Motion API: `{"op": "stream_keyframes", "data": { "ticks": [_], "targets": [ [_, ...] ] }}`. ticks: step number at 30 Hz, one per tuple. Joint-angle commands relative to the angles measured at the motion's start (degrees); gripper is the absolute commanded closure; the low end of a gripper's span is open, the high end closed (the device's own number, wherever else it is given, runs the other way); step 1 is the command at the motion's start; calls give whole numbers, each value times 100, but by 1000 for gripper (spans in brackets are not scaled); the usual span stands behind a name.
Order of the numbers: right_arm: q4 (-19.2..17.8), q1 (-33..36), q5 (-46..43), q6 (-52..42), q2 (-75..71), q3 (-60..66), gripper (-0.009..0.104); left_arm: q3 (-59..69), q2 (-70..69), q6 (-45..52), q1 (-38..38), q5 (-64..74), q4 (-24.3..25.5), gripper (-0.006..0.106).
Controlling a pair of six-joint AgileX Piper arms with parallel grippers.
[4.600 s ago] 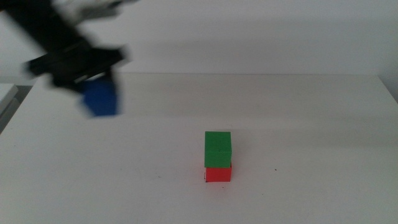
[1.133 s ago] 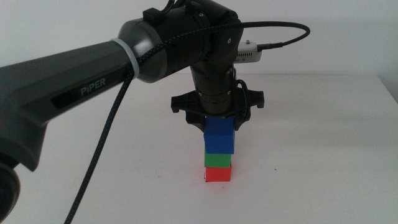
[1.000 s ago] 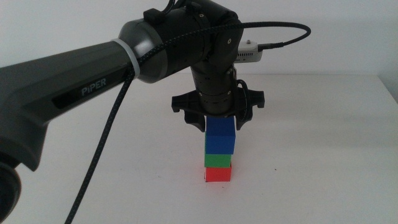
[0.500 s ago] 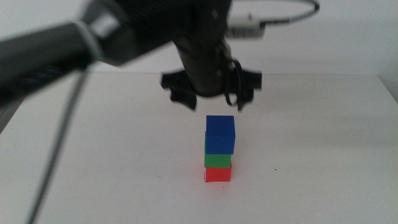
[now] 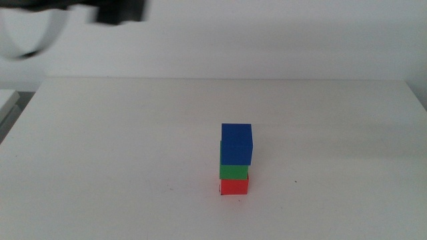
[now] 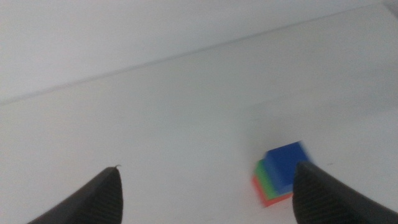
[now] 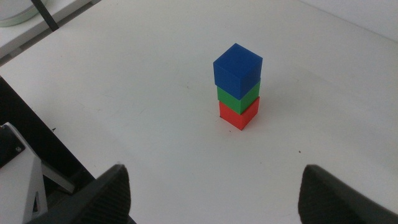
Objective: Stack red cubes first, then green, then blue cubes in a specific spot.
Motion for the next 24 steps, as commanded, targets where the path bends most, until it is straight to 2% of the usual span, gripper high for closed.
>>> {"op": "stream_keyframes", "data": {
  "ticks": [1, 4, 7, 9, 10, 12, 20, 24],
  "targets": [
    [-33, 8, -55, -46, -25, 37, 4, 458, -636, 166, 19, 54, 286, 8],
    [-33, 8, -55, -46, -25, 37, 4, 1216, -1444, 365, 425, 40, 256, 8],
    [-33, 8, -55, -46, -25, 37, 4, 2044, -2257, 1476, 1427, -1207, -673, 8],
    [-33, 8, -55, -46, -25, 37, 4, 2577, -2834, 2084, 2362, -1648, -1432, 8],
    [-33, 8, -55, -46, -25, 37, 4, 2788, -2998, 2314, 2649, -1690, -1690, 8],
    [-33, 8, -55, -46, -25, 37, 4, 3067, -3301, 2570, 3101, -1675, -1894, 8],
    [-33, 8, -55, -46, -25, 37, 4, 3221, -3830, 2607, 3272, -1732, -2598, 8],
    [-33, 8, -55, -46, -25, 37, 4, 3208, -3878, 2607, 3272, -1901, -2507, 8]
  ]
}}
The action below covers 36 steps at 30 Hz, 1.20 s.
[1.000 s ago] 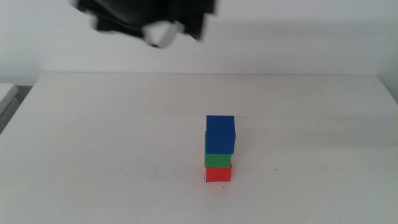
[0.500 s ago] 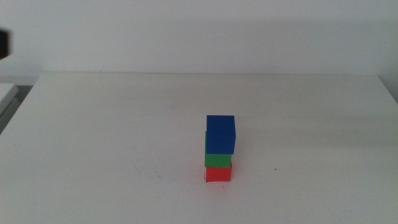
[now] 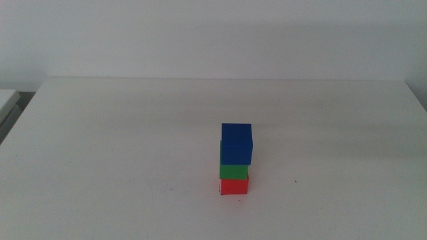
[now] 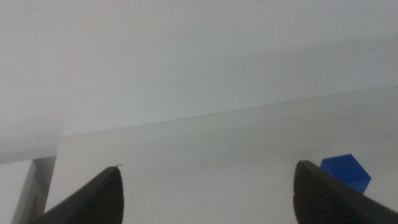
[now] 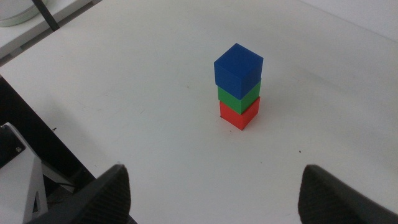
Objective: Stack red cubes first, then green, then blue cubes in a specific spot.
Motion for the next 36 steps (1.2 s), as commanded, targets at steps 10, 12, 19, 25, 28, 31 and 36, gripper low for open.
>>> {"op": "stream_keyframes", "data": {
  "ticks": [10, 12, 19, 25, 28, 31, 36],
  "targets": [
    [29, 8, -193, -46, -25, 233, 4, 247, -35, 15, 16, -253, 864, 8],
    [-102, 8, -789, -46, -121, 652, 4, 520, -184, 15, 16, -626, 919, 8],
    [-218, -20, -4447, -46, -366, 3142, 4, 2465, -1171, 15, 16, -2336, 586, 8],
    [304, -1013, -4821, -46, -581, 4485, 4, 3717, -1847, 15, 16, -2997, 673, 8],
    [304, -1691, -5026, -46, -883, 4907, 4, 4248, -2102, 15, 16, -3202, 673, 8],
    [150, -2308, -5221, -46, -1373, 5184, 4, 4600, -2338, 15, 16, -3201, 673, 8],
    [-77, -3436, -5536, -46, -2456, 5580, 4, 4987, -2596, 15, 16, -3429, 600, 8]
  ]
}}
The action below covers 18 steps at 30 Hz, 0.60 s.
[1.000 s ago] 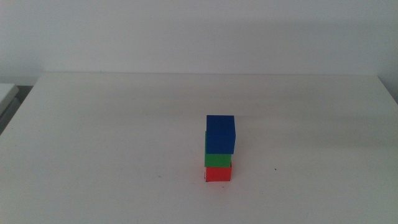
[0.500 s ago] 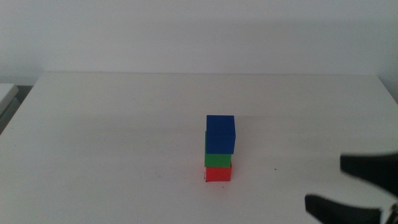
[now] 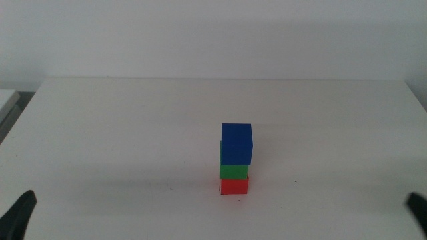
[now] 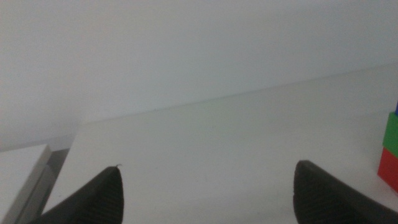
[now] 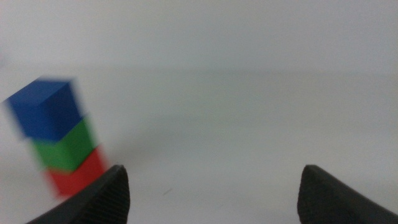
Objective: Stack red cubes first, then green, then blue cubes in a specific spot.
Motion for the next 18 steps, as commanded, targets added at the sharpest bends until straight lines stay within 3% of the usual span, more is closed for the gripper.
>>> {"op": "stream_keyframes", "data": {
  "ticks": [1, 9, 11, 18],
  "targets": [
    [-111, -570, -140, -46, -468, 203, 4, 221, -61, -20, 16, -348, -146, 8],
    [204, -1918, -188, -46, -1597, 797, 4, 1055, -419, -20, 16, -1149, -264, 8],
    [182, -2055, 174, -46, -1709, 797, 4, 1055, -419, -20, 54, -660, -283, 8],
    [115, -2116, 26, -46, -1709, 797, 4, 1055, -419, -20, 202, -997, -335, 8]
  ]
}}
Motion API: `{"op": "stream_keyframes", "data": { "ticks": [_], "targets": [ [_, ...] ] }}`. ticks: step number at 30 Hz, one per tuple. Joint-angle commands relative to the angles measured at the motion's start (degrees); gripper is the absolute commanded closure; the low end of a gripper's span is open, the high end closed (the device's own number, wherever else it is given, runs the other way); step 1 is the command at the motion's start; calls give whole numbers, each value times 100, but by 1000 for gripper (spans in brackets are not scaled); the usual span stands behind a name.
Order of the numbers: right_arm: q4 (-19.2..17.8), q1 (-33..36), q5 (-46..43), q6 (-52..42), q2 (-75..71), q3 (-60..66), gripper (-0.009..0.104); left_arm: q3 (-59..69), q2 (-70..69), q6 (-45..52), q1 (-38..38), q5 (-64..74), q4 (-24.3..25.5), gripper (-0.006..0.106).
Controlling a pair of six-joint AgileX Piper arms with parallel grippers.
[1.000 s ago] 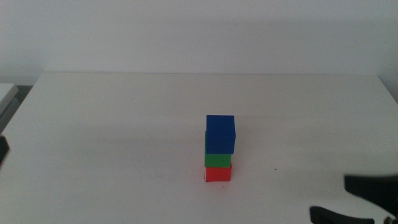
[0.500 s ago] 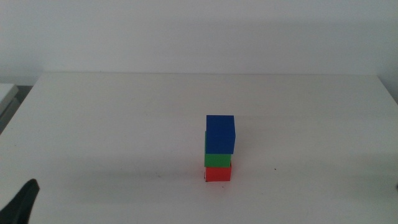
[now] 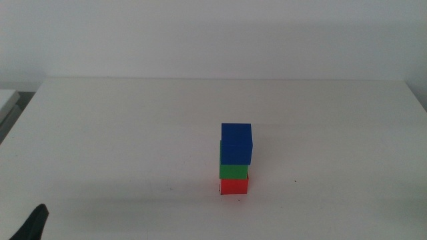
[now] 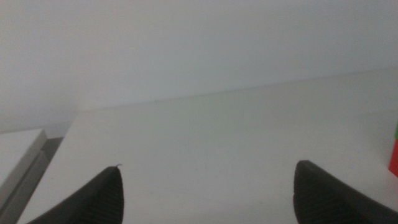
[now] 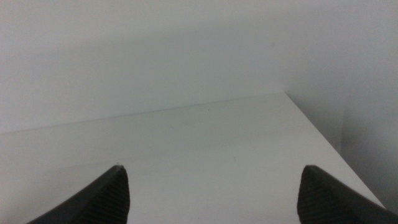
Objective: Stack red cubes first, then green, then blue cubes in a specific spot.
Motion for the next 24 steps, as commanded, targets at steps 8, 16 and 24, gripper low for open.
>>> {"op": "stream_keyframes", "data": {
  "ticks": [8, 16, 24],
  "targets": [
    [-43, -39, -118, -46, -28, 17, 4, -3, -24, -20, 233, -145, -58, 8],
    [-42, -39, -118, -46, -28, 17, 4, -3, -24, -20, 402, -141, -58, 8],
    [-42, -39, -118, -46, -28, 17, 4, -3, -24, -20, 571, -141, -8, 8]
  ]
}}
